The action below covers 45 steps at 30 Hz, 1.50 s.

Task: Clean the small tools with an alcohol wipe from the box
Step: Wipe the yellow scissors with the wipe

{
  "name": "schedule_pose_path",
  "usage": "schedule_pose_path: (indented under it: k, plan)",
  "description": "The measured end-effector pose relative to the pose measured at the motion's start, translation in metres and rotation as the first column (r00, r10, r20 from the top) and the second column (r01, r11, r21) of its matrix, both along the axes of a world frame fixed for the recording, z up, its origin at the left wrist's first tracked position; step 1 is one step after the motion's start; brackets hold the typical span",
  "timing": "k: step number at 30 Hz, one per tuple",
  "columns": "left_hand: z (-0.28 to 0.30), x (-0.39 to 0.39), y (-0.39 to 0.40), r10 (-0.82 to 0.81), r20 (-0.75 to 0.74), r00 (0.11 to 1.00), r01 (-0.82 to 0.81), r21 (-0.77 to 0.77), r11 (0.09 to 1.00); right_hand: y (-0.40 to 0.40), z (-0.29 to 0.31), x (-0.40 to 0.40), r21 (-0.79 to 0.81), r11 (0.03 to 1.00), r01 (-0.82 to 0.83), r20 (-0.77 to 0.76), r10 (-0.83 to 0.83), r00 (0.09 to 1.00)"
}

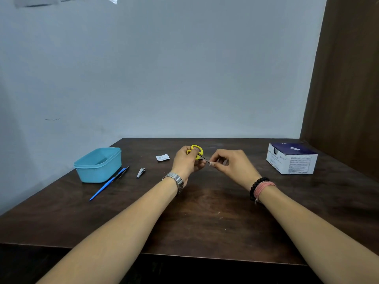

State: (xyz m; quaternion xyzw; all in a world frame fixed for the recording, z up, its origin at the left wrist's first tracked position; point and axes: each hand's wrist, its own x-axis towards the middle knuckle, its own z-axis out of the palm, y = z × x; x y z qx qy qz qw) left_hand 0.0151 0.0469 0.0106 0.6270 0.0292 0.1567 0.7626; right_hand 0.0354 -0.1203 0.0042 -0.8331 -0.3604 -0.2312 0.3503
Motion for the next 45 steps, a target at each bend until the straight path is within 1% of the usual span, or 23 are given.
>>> schedule_pose_path:
  k: [2,8,12,16,22,28,32,37,41,45]
  plan:
    - [-0.001,0.000,-0.003,-0.011,0.000,1.000,0.011,0.005,1.000,0.000,0.000,0.000,0.005,1.000,-0.001,0.001,0.001,1.000]
    - [0.004,0.001,0.005,0.043,0.003,0.999,-0.043,-0.029,0.999,0.000,0.001,0.000,0.022,1.000,0.005,-0.005,-0.005,1.000]
    - [0.001,-0.001,0.000,0.001,0.016,1.000,-0.001,0.002,1.000,0.000,0.001,-0.002,0.034,0.999,-0.007,-0.020,0.008,1.000]
    - [0.002,0.000,0.003,0.018,0.026,0.999,-0.017,-0.038,0.999,0.001,0.004,-0.005,0.103,0.994,-0.026,-0.055,0.032,0.998]
    - [0.002,0.000,0.002,-0.013,0.026,1.000,0.014,-0.038,0.999,0.001,0.004,-0.005,0.104,0.994,-0.040,-0.079,0.049,0.996]
    - [0.005,0.001,0.004,0.031,0.038,0.999,-0.028,-0.079,0.997,0.002,0.007,-0.008,0.141,0.988,-0.065,-0.118,0.082,0.990]
    - [0.003,0.001,0.003,0.018,0.026,0.999,-0.016,-0.078,0.997,0.001,0.006,-0.009,0.144,0.987,-0.066,-0.147,0.087,0.985]
    - [0.007,0.000,0.004,0.027,0.041,0.999,-0.022,-0.112,0.993,0.001,0.008,-0.012,0.189,0.979,-0.083,-0.172,0.116,0.978]
    - [0.006,-0.001,0.004,0.024,0.036,0.999,-0.020,-0.125,0.992,0.002,0.008,-0.013,0.190,0.979,-0.077,-0.177,0.112,0.978]
    - [0.007,-0.001,0.004,0.038,0.039,0.998,-0.031,-0.167,0.985,0.002,0.008,-0.013,0.144,0.988,-0.053,-0.137,0.073,0.988]
